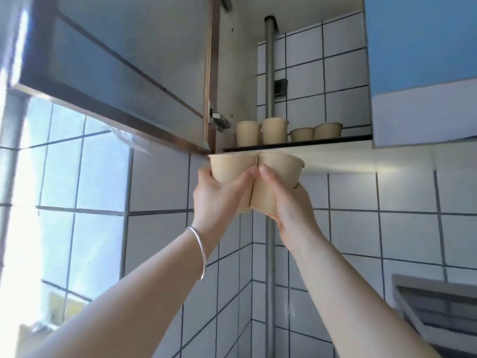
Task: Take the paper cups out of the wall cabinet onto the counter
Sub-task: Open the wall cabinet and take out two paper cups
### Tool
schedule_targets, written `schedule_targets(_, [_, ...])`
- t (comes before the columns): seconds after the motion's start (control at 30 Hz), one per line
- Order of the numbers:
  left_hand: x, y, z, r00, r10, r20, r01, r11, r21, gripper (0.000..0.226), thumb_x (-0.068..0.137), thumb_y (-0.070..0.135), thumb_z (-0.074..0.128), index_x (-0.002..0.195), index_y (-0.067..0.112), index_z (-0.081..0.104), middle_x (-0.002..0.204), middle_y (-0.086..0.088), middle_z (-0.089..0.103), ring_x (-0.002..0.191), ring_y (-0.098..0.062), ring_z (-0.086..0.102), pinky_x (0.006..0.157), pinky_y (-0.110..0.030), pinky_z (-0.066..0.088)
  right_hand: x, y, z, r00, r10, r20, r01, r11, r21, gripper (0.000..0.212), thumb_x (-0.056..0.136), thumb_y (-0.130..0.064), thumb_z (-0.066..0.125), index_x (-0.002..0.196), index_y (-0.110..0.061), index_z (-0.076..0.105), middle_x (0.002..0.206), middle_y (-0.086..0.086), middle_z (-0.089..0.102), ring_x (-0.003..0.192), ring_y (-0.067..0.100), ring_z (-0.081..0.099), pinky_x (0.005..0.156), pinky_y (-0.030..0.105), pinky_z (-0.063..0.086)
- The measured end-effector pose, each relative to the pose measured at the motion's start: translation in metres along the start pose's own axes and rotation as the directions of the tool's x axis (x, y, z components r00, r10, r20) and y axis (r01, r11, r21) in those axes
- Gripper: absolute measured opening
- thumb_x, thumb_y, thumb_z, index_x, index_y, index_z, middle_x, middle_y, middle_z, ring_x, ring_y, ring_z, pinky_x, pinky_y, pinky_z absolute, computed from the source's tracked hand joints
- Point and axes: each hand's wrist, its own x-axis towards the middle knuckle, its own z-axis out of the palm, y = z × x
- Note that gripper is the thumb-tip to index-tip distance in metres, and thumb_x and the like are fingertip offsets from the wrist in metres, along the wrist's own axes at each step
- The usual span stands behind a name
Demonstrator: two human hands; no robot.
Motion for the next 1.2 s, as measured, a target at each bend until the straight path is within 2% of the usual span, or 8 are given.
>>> schedule_targets(0.23, [-0.073,-0.055,-0.09,0.966,-0.132,-0.221,0.146,0.988,0.05,0.053,0.059,0.045,0.074,0.102,0.023,0.053,0.092,0.003,0.067,0.084,-0.014,0.067,0.063,-0.029,0.054,-0.081,0.077,0.04,0.97,0.161,0.181,-0.168,0.986,0.022,0.035,0.061,-0.042,0.075,0.088,-0.022,0.063,0.084,-0.004,0.068,0.079,0.015,0.063,0.071,0.031,0.051])
schedule_targets(0.47, [-0.164,-0.077,-0.238,0.866,-0.165,-0.473,0.301,0.926,0.227,0.069,0.05,0.06,0.074,0.101,0.016,0.064,0.089,-0.01,0.073,0.075,-0.025,0.071,0.062,-0.042,0.06,-0.195,0.138,0.124,0.831,0.379,0.408,-0.425,0.905,0.024,0.025,0.068,-0.038,0.075,0.085,-0.023,0.065,0.079,-0.003,0.068,0.071,0.014,0.064,0.065,0.028,0.051])
schedule_targets(0.6, [-0.237,-0.06,-0.327,0.729,-0.139,-0.67,0.367,0.906,0.212,0.074,0.052,0.059,0.073,0.104,0.007,0.063,0.084,-0.009,0.07,0.062,-0.013,0.065,0.051,-0.025,0.05,-0.292,0.166,0.183,0.715,0.479,0.509,-0.552,0.834,-0.009,0.03,0.074,-0.03,0.07,0.099,-0.015,0.065,0.087,0.005,0.066,0.078,0.022,0.062,0.069,0.034,0.047])
schedule_targets(0.67, [-0.278,-0.04,-0.37,0.661,-0.099,-0.744,0.378,0.9,0.216,0.057,0.064,0.043,0.078,0.104,0.005,0.063,0.078,-0.004,0.067,0.056,-0.001,0.063,0.051,-0.018,0.05,-0.345,0.166,0.209,0.624,0.508,0.594,-0.597,0.8,-0.057,0.004,0.084,-0.019,0.065,0.084,-0.018,0.061,0.079,0.003,0.063,0.068,0.014,0.061,0.065,0.028,0.045])
schedule_targets(0.73, [-0.321,-0.021,-0.416,0.582,-0.084,-0.809,0.416,0.885,0.207,0.062,0.059,0.048,0.08,0.102,0.006,0.063,0.081,-0.007,0.069,0.065,-0.011,0.069,0.061,-0.026,0.056,-0.4,0.155,0.233,0.521,0.528,0.67,-0.65,0.755,-0.09,0.012,0.079,-0.02,0.071,0.074,-0.019,0.059,0.069,-0.005,0.061,0.058,0.005,0.06,0.061,0.025,0.048])
schedule_targets(0.87, [-0.417,0.028,-0.497,0.397,-0.036,-0.917,0.469,0.867,0.169,0.032,0.065,0.037,0.076,0.088,0.022,0.06,0.078,0.002,0.069,0.062,-0.009,0.069,0.054,-0.024,0.056,-0.52,0.136,0.279,0.307,0.525,0.794,-0.678,0.706,-0.204,0.067,0.046,-0.057,0.083,0.094,-0.015,0.069,0.085,0.009,0.072,0.08,0.034,0.069,0.079,0.052,0.055])
schedule_targets(1.03, [-0.522,0.119,-0.559,0.183,0.1,-0.978,0.485,0.856,0.179,0.045,0.054,0.043,0.074,0.089,0.02,0.057,0.08,-0.004,0.063,0.065,-0.017,0.059,0.049,-0.022,0.049,-0.646,0.069,0.311,0.043,0.545,0.837,-0.721,0.596,-0.352,0.02,0.072,-0.026,0.08,0.079,-0.015,0.065,0.076,0.009,0.067,0.068,0.025,0.063,0.063,0.039,0.054])
schedule_targets(1.2, [-0.636,0.196,-0.612,-0.005,0.192,-0.981,0.558,0.815,0.157,0.049,0.069,0.043,0.072,0.108,0.016,0.057,0.095,-0.003,0.068,0.08,-0.016,0.063,0.064,-0.027,0.049,-0.774,0.005,0.342,-0.169,0.5,0.849,-0.701,0.545,-0.46,0.039,0.072,-0.032,0.078,0.1,-0.008,0.062,0.087,0.011,0.066,0.074,0.025,0.064,0.072,0.041,0.055])
